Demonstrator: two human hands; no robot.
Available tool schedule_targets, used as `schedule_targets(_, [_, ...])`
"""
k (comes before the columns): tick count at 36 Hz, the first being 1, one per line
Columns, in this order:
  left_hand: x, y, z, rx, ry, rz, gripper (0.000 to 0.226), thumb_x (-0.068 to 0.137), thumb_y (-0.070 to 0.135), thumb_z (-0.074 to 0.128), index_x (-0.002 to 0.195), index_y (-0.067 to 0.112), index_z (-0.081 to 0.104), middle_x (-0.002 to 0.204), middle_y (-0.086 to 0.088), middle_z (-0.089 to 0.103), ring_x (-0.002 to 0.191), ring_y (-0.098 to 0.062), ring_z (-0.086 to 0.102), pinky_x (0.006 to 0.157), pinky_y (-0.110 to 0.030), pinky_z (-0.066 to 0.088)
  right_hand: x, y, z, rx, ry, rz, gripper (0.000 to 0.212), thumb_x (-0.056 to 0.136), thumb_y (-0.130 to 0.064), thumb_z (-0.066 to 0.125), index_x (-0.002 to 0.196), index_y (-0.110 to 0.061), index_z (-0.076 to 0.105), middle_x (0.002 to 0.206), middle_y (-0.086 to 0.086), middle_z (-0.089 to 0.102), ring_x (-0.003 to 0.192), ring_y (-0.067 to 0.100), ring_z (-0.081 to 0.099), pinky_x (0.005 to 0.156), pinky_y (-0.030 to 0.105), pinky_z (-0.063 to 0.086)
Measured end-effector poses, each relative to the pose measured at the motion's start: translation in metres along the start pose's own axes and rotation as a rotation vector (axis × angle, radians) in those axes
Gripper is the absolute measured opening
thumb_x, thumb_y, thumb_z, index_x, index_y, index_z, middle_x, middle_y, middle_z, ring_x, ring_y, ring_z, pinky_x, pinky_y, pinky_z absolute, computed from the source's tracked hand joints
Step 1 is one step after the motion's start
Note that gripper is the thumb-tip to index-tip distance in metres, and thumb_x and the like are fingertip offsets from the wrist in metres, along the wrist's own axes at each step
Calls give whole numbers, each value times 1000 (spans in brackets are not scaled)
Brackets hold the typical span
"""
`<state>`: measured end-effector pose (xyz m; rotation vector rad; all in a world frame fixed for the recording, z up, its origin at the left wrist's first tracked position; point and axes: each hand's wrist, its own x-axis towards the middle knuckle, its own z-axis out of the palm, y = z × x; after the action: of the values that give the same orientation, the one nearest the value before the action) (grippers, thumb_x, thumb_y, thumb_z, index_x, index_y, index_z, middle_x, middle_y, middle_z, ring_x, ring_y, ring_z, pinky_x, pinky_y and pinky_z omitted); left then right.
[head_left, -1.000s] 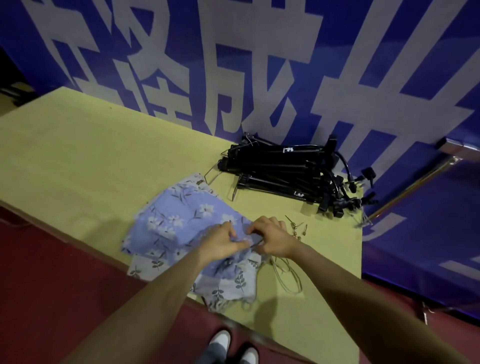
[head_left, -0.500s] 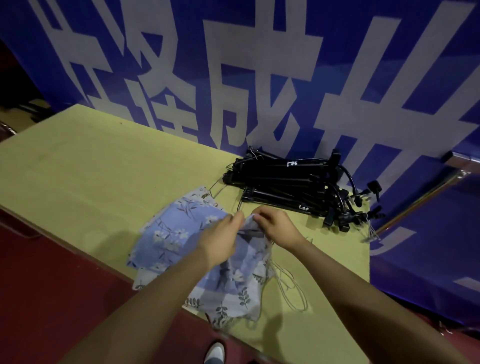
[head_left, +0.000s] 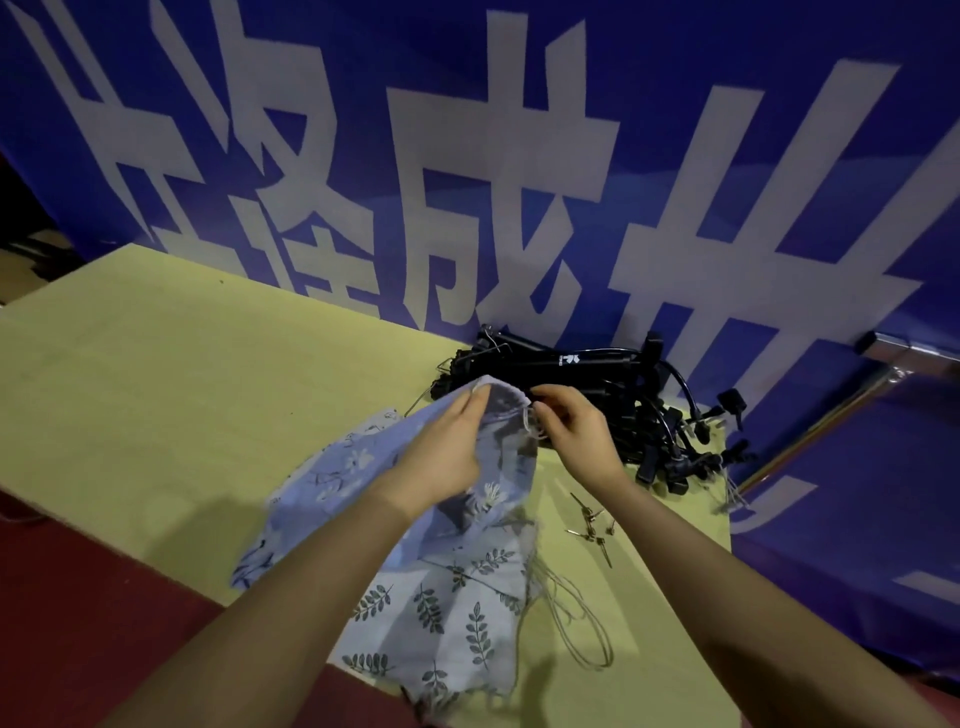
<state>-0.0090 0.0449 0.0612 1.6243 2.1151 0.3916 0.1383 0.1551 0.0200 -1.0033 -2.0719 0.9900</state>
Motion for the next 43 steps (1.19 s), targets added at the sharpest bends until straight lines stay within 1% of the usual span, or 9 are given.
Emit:
schedule_targets(8, [15, 2, 37, -88, -147, -59, 85, 91, -5, 47, 152, 23, -5, 160, 9, -3, 69, -31, 51, 56, -33, 35, -39, 68, -19, -341, -170, 275, 17, 92, -9, 54, 104, -11, 67, 105, 9, 63, 83, 21, 58, 71, 32, 45])
schedule_targets(14, [16, 3, 60, -78, -194, -72, 84, 91, -4, 47, 152, 22, -5, 160, 7, -2, 57, -22, 42, 46, -28, 27, -71, 99, -9, -665, -361, 289, 23, 86, -22, 61, 108, -19, 63, 112, 5, 50, 108, 27, 40, 89, 31, 32])
schedule_targets(22, [14, -11, 64, -80, -208, -42, 86, 88, -9, 48, 151, 23, -2, 160, 6, 3, 91, -37, 61, 51, -33, 33, -82, 112, 6, -738, -296, 247, 18, 90, -22, 54, 106, -16, 59, 113, 5, 43, 105, 25, 36, 93, 34, 30])
schedule_targets(26, [14, -13, 59, -52, -225, -31, 85, 87, -8, 48, 152, 22, 2, 159, 5, 7, 59, -21, 50, 47, -30, 30, -82, 114, 12, -768, -277, 236, 21, 97, -20, 42, 103, -10, 60, 112, 9, 45, 102, 28, 38, 90, 36, 31])
schedule_targets(29, [14, -14, 55, -22, -230, -27, 84, 88, -7, 48, 152, 21, 1, 160, 3, 7, 53, -12, 38, 47, -28, 28, -81, 106, 14, -694, -192, 201, 20, 98, -16, 38, 106, -7, 55, 110, 11, 46, 100, 28, 40, 84, 33, 29])
schedule_targets(32, [14, -14, 50, 2, -212, -48, 85, 89, -5, 49, 152, 20, -2, 159, 0, 6, 63, -18, 47, 52, -31, 31, -72, 82, 20, -419, 31, 190, 12, 97, -9, 41, 98, -6, 53, 97, 9, 52, 87, 23, 42, 77, 30, 26])
schedule_targets(34, [14, -16, 47, 10, -198, -46, 87, 88, -5, 51, 152, 19, -3, 159, -2, 8, 87, -28, 57, 57, -31, 36, -64, 64, 25, -285, 99, 120, 8, 96, -8, 46, 93, -8, 53, 88, 2, 51, 80, 18, 44, 75, 29, 31])
schedule_targets(39, [15, -18, 33, 19, -167, -24, 85, 87, -3, 54, 152, 14, 1, 153, -6, 19, 105, -38, 54, 67, -38, 43, -48, 31, 42, -217, 21, -105, 7, 91, -12, 58, 91, -7, 63, 86, 4, 58, 80, 15, 51, 71, 24, 41])
schedule_targets(43, [19, -22, 23, -10, -152, -22, 86, 83, -2, 57, 151, 14, 5, 149, -10, 24, 113, -36, 53, 86, -49, 49, -39, 22, 57, -319, -43, -214, 9, 85, -22, 66, 86, -13, 69, 86, 2, 62, 83, 16, 44, 73, 23, 29])
